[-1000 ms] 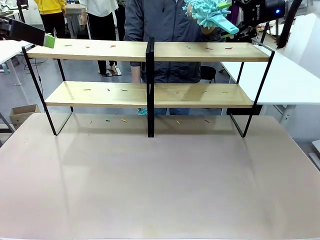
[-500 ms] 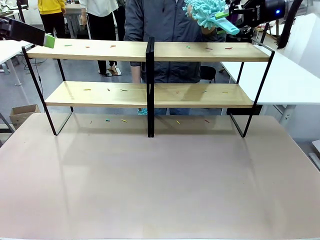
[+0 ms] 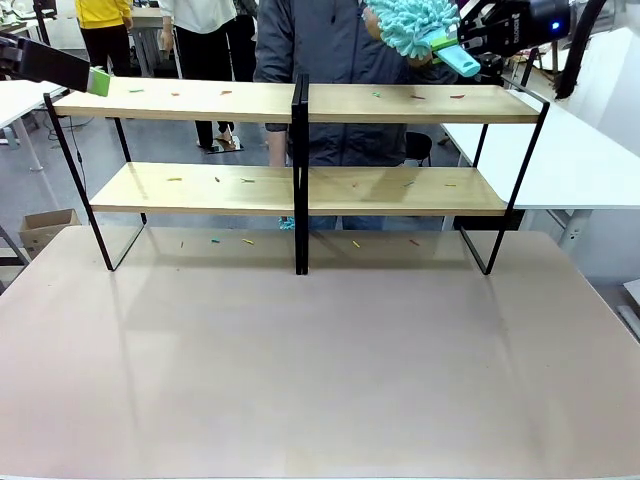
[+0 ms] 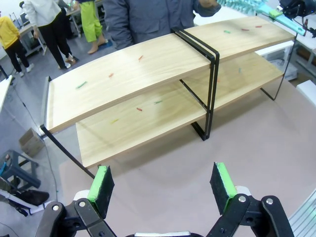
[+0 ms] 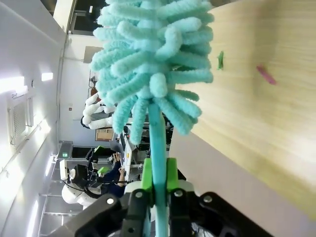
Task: Clean the shelves.
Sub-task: Pick up the Duster when the human hands it over.
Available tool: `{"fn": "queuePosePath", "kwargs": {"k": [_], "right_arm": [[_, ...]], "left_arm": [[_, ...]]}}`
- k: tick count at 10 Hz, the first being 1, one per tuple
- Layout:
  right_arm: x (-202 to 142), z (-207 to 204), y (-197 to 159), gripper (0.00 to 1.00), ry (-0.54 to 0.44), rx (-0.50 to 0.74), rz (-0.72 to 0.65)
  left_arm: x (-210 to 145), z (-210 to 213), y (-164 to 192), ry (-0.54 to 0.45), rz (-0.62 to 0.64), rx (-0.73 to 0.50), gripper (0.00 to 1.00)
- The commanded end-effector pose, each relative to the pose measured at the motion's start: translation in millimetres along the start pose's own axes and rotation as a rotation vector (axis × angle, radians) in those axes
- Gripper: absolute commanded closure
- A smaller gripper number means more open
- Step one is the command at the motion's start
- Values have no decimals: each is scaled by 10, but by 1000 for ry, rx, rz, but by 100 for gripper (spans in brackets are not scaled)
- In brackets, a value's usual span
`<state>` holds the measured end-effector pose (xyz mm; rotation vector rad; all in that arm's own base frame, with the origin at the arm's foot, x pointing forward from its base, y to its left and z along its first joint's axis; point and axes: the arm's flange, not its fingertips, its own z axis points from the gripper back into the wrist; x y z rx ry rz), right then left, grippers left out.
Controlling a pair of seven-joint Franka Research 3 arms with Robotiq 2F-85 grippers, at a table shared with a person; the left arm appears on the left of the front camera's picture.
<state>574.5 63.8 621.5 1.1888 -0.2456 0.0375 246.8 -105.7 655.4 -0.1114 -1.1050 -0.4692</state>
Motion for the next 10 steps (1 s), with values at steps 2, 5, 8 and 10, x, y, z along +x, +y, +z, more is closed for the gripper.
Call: {"fn": "queuePosePath", "kwargs": {"k": [2,5,8,10], "right_arm": [[-174,659,220,100,-5,5,37],[-1020,2246,297,100,-174,87,51],[-1676,2961,-180,100,-517,121,-58],[-1697,3241,-35,98,-415,94,-47]], "left_arm": [[0,-5,-1,-8,1,1,0],[0,-5,-1,-8,1,1,0],[0,-5,-1,-8,1,1,0],[0,-5,-1,-8,1,1,0]]}}
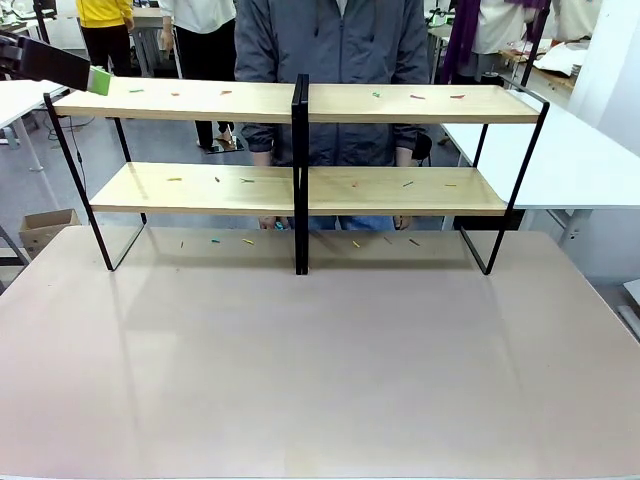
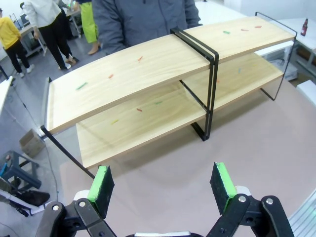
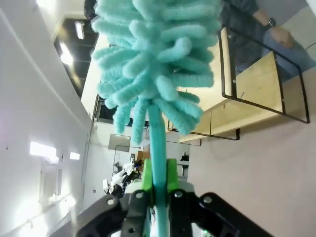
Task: Clean the shelves.
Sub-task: Pick up the Duster when the human hands it over, then clean a randomly selected level of the Shelf with the Duster.
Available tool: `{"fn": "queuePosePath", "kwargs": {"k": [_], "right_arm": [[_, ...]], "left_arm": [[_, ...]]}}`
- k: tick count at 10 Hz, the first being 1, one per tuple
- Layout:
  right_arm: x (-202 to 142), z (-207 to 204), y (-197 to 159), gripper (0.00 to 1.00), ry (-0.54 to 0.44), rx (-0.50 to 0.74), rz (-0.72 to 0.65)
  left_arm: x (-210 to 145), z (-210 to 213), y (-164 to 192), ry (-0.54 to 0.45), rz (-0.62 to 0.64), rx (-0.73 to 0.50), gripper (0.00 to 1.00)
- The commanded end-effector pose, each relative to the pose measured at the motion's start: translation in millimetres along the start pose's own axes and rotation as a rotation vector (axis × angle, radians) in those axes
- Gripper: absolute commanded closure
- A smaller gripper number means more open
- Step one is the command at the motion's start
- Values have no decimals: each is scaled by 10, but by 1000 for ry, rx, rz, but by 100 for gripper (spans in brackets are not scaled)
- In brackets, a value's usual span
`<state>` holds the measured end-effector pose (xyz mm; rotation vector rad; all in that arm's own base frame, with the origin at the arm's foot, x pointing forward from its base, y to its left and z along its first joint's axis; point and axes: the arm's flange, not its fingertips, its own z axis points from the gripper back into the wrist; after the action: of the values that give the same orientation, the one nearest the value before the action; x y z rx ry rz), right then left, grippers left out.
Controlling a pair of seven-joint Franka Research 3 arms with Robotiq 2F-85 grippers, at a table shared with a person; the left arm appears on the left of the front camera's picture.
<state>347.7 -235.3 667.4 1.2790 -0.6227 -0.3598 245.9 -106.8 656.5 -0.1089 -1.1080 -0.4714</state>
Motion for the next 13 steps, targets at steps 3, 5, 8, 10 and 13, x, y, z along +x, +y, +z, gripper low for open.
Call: {"fn": "queuePosePath", "kwargs": {"k": [3,5,8,10,13], "right_arm": [[30,-123,313,98,94,23,59],[30,-123,313,98,94,23,59],[30,-123,313,98,94,23,59],[30,-123,313,98,94,23,59],[13,609,372,88,72,44,19]], "left_arm": [[-9,-14,11,-6,4,0,0],[-9,-14,11,-6,4,0,0],[-9,-14,11,-6,4,0,0],[-9,-14,11,-6,4,0,0],[-9,-14,11,-6,4,0,0]]}}
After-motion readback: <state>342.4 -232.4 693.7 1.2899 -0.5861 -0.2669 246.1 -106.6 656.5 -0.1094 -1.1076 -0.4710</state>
